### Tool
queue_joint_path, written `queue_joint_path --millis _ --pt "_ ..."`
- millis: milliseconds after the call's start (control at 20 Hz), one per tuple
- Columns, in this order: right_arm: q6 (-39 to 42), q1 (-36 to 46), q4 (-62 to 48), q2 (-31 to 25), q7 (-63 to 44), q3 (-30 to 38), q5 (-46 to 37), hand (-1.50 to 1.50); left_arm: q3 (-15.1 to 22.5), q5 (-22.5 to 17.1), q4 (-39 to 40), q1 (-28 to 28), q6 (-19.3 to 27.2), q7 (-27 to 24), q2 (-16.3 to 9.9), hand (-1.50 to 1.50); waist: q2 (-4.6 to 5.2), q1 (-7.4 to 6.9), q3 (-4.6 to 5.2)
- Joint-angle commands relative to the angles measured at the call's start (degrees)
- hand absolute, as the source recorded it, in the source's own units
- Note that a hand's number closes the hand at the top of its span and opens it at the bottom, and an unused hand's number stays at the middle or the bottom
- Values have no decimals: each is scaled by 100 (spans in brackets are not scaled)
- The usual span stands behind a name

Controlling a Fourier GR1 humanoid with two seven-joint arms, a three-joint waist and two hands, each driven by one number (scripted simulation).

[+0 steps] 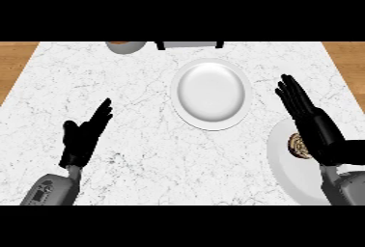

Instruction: Pick the cupcake from the plate and place it in the plate

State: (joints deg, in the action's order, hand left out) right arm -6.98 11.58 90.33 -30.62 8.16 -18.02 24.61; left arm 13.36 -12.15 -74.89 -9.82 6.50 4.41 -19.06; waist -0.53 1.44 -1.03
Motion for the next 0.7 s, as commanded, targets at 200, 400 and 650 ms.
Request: queue_joint_path --millis 200,400,650 --pt "802 885 -171 447 212 -816 -458 150 -482 223 -911 -824 21 -367 -529 0 48 -443 97" --pt "81 893 -783 -1427 -183 -1196 -3073 150 -472 140 -929 -847 9 -379 -438 0 -29 -367 172" --pt "-1569 -549 -1259 817 1113 -951 -2332 -150 -869 -85 -1142 -708 -152 -364 -698 0 55 -140 86"
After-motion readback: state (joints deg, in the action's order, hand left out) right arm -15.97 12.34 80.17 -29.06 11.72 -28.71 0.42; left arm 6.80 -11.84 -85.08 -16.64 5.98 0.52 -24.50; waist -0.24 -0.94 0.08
